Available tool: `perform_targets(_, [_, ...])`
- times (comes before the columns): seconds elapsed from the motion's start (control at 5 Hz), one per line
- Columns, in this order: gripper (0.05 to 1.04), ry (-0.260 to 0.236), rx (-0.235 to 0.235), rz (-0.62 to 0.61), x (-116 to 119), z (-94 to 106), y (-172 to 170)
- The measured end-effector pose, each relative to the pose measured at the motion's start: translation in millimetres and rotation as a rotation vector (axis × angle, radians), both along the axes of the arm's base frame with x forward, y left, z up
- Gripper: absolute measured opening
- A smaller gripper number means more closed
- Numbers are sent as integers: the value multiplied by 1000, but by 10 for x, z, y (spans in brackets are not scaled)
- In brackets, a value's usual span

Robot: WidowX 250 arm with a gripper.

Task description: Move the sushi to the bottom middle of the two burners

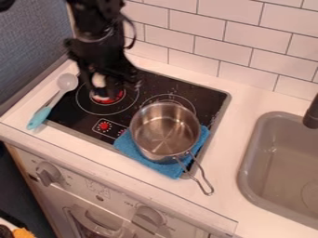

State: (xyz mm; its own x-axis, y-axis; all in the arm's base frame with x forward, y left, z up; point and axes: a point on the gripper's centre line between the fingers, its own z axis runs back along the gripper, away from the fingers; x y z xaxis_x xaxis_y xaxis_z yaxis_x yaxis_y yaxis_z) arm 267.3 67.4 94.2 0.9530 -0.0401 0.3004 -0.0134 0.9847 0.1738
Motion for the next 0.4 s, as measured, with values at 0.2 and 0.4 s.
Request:
perform_targets(0.2, [465,30,-6,53,-109,-155,179])
perform_targets(0.4, [465,55,-15,76,-125,-292,283])
